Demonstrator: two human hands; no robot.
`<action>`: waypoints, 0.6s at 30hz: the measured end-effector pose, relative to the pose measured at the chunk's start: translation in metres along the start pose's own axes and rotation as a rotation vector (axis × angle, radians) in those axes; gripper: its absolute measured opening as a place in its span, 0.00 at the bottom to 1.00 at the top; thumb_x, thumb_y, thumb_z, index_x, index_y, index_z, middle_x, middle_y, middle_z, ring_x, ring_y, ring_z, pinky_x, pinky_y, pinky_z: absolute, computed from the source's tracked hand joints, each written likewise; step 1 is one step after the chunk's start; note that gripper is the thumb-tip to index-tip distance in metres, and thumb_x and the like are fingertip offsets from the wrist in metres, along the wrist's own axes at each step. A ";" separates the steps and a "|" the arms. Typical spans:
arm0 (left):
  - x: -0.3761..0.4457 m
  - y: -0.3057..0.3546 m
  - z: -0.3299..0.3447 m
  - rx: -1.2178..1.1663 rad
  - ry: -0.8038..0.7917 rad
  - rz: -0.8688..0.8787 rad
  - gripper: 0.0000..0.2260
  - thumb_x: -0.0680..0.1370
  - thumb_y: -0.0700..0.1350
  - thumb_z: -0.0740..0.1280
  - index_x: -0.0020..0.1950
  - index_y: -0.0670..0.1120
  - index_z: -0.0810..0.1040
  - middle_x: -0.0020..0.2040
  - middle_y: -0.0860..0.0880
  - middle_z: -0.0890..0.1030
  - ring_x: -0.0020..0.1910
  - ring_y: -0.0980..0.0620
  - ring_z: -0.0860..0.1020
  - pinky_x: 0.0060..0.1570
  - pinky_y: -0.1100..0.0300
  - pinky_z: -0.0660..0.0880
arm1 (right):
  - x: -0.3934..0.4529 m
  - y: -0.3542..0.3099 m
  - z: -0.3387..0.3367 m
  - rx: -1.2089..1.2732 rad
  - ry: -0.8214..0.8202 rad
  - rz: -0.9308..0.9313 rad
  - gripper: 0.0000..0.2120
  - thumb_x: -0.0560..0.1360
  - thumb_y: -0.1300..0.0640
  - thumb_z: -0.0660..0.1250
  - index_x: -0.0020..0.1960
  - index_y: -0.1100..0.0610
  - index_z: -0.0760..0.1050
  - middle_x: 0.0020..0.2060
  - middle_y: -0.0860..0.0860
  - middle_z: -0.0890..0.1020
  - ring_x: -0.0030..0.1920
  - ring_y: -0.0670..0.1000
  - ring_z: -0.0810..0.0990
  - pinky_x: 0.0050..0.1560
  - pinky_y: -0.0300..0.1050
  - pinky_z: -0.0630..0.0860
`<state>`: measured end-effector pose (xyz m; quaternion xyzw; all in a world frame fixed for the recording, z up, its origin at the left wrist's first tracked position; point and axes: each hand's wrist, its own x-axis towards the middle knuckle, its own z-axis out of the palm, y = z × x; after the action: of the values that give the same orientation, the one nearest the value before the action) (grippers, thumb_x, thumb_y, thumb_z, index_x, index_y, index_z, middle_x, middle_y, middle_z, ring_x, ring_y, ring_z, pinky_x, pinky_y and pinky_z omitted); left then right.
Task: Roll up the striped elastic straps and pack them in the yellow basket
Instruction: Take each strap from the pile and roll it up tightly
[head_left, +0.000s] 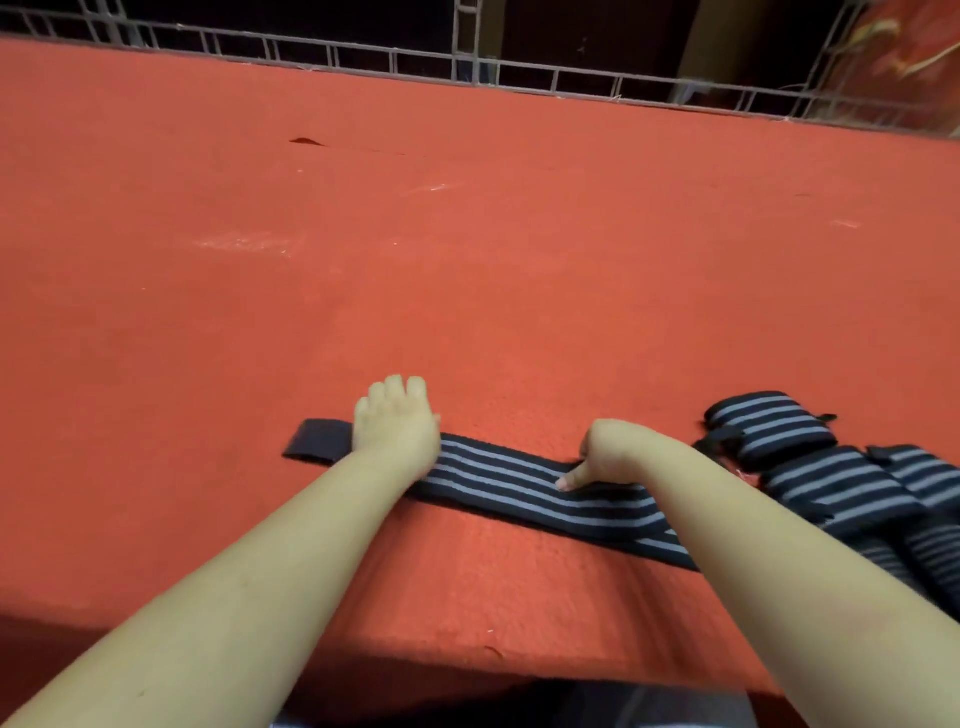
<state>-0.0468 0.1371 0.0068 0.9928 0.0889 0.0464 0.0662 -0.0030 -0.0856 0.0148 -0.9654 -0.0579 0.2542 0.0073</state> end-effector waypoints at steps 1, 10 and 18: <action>-0.007 0.025 0.003 -0.078 -0.060 0.105 0.23 0.80 0.55 0.56 0.73 0.47 0.61 0.73 0.43 0.62 0.72 0.43 0.60 0.69 0.51 0.56 | -0.001 0.000 0.001 0.006 0.017 -0.002 0.34 0.67 0.35 0.70 0.59 0.62 0.76 0.52 0.56 0.81 0.52 0.56 0.78 0.49 0.43 0.73; -0.038 0.075 0.039 0.037 -0.464 0.262 0.30 0.79 0.64 0.44 0.77 0.53 0.41 0.78 0.48 0.39 0.76 0.47 0.39 0.73 0.47 0.37 | -0.025 0.026 -0.011 -0.068 -0.005 -0.044 0.26 0.65 0.38 0.73 0.46 0.60 0.77 0.37 0.52 0.79 0.43 0.56 0.77 0.42 0.44 0.72; -0.035 0.075 0.041 0.026 -0.448 0.279 0.31 0.78 0.65 0.45 0.77 0.53 0.43 0.78 0.48 0.40 0.76 0.47 0.40 0.74 0.47 0.38 | -0.045 0.104 -0.020 -0.163 -0.082 0.156 0.30 0.68 0.39 0.72 0.57 0.62 0.79 0.47 0.54 0.81 0.45 0.53 0.75 0.47 0.42 0.71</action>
<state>-0.0638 0.0520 -0.0264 0.9817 -0.0652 -0.1671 0.0645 -0.0206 -0.1939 0.0496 -0.9532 -0.0032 0.2875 -0.0932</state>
